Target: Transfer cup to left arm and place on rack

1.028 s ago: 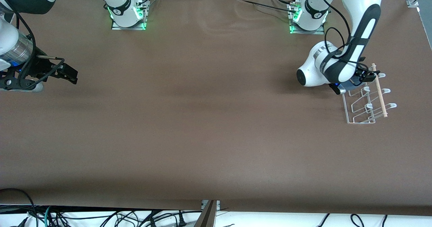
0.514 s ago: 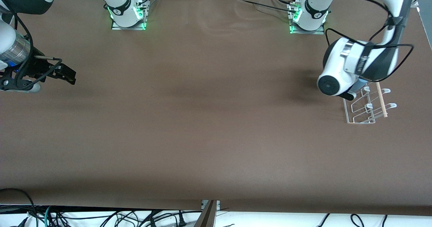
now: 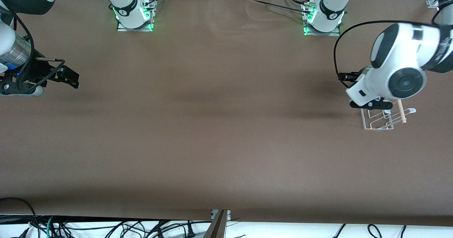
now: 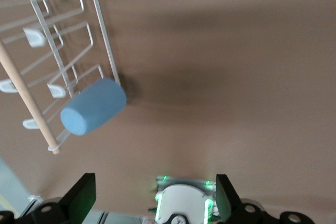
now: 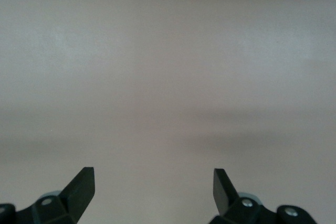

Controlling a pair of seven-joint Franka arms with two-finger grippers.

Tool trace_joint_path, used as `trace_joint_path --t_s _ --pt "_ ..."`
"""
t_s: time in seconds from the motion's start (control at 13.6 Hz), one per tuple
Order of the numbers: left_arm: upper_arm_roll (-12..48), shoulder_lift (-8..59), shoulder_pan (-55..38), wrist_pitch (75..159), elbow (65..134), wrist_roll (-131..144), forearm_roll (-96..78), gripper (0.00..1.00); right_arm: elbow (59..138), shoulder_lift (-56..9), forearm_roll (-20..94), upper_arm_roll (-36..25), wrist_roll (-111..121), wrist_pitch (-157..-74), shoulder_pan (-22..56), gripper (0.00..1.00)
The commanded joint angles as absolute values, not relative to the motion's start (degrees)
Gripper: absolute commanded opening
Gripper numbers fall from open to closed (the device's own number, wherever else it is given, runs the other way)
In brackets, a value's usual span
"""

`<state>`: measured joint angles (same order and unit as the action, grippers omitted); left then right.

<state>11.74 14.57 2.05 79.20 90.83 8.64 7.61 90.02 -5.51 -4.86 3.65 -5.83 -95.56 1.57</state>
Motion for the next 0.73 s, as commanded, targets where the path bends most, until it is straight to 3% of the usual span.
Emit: trace_joint_path --t_s 0.0,0.15,0.44,0.66 --pt "9.9 13.1 2.2 80.5 84.1 9.2 4.0 1.00 88.2 -6.3 -5.1 4.0 -4.7 -94.5 1.0 1.00" --pt "3.3 7.4 -0.8 88.3 87.8 9.1 -3.6 1.00 88.2 -6.3 -5.1 4.0 -4.7 -94.5 0.9 1.00" --pt "3.1 -2.5 -2.6 99.6 101.4 9.1 1.6 1.00 88.2 -6.2 -5.0 4.0 -4.7 -94.5 1.0 1.00" --pt "2.9 -2.6 -1.6 101.0 102.4 9.1 2.7 1.00 88.2 -6.3 -5.0 4.0 -5.0 -94.4 1.1 1.00"
